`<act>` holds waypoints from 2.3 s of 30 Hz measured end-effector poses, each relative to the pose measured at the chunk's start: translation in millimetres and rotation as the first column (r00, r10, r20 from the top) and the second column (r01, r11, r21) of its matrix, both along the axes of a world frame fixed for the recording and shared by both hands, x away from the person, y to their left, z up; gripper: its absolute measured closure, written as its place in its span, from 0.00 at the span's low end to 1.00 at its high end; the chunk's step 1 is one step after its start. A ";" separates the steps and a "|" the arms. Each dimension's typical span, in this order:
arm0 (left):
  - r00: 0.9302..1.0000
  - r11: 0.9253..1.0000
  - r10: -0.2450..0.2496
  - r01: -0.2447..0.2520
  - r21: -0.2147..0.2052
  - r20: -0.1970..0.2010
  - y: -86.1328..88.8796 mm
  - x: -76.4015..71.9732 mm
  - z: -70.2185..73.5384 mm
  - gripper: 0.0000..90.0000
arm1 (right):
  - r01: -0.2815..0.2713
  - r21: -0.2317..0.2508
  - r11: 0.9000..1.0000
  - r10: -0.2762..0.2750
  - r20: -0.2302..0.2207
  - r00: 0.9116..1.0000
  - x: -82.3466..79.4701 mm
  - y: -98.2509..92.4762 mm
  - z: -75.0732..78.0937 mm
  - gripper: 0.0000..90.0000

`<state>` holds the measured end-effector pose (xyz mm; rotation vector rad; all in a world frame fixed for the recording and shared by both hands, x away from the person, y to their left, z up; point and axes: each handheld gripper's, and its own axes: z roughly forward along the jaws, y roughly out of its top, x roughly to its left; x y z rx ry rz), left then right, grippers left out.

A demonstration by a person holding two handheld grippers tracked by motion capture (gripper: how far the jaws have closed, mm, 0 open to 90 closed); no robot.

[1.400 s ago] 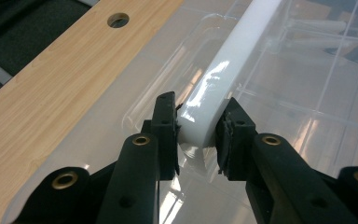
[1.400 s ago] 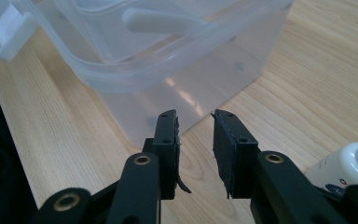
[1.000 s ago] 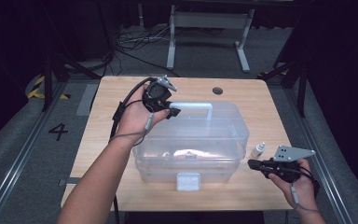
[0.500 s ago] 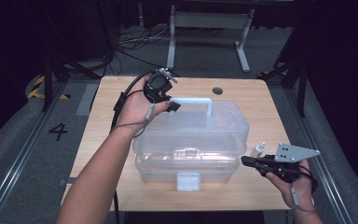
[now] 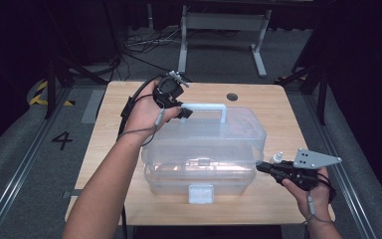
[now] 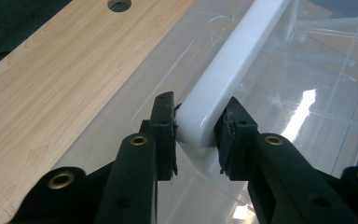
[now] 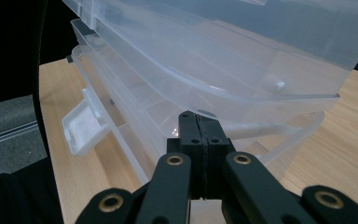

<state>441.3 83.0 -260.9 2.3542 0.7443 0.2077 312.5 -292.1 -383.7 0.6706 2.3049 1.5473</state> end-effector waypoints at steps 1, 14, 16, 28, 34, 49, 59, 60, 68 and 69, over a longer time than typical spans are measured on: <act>1.000 1.000 0.001 -0.001 -0.007 -0.001 0.7 -0.6 0.0 0.78 | 0.002 -0.001 1.000 -0.002 0.002 1.000 -0.1 -0.2 0.1 1.00; 0.992 0.991 0.031 -0.015 -0.130 0.121 24.1 -23.6 10.9 0.59 | 0.009 0.011 1.000 -0.009 0.013 1.000 2.1 0.7 2.9 1.00; 0.990 0.990 0.037 -0.017 -0.141 0.136 29.5 -29.2 13.0 0.59 | 0.010 0.009 1.000 -0.010 0.019 1.000 2.7 1.9 3.9 1.00; 0.971 0.976 0.095 -0.047 -0.213 0.221 69.4 -72.2 21.0 0.60 | 0.013 0.025 1.000 -0.014 0.034 0.999 6.8 3.9 8.0 1.00; 0.957 0.967 0.136 -0.072 -0.245 0.256 91.8 -93.0 10.7 0.62 | 0.022 0.033 0.999 -0.023 0.039 0.999 8.6 4.0 11.0 1.00; 0.943 0.930 0.210 -0.111 -0.350 0.260 135.5 -130.7 -22.0 0.61 | 0.047 0.047 0.998 -0.049 0.043 0.998 12.5 5.1 18.6 1.00; 0.943 0.934 0.192 -0.091 -0.345 0.271 140.0 -137.2 -40.8 0.60 | 0.067 0.044 0.997 -0.070 0.050 0.996 14.6 6.2 23.9 1.00; 0.943 0.933 0.188 -0.085 -0.349 0.273 140.8 -138.4 -41.6 0.60 | 0.068 0.045 0.997 -0.071 0.051 0.996 14.9 6.3 24.2 1.00; 0.956 0.940 0.175 -0.091 -0.330 0.234 147.5 -142.2 -58.1 0.60 | 0.080 0.054 0.995 -0.083 0.060 0.995 18.0 7.1 28.3 1.00; 0.958 0.941 0.177 -0.098 -0.325 0.225 148.2 -142.0 -61.9 0.60 | 0.084 0.059 0.995 -0.088 0.060 0.994 18.6 7.4 29.0 1.00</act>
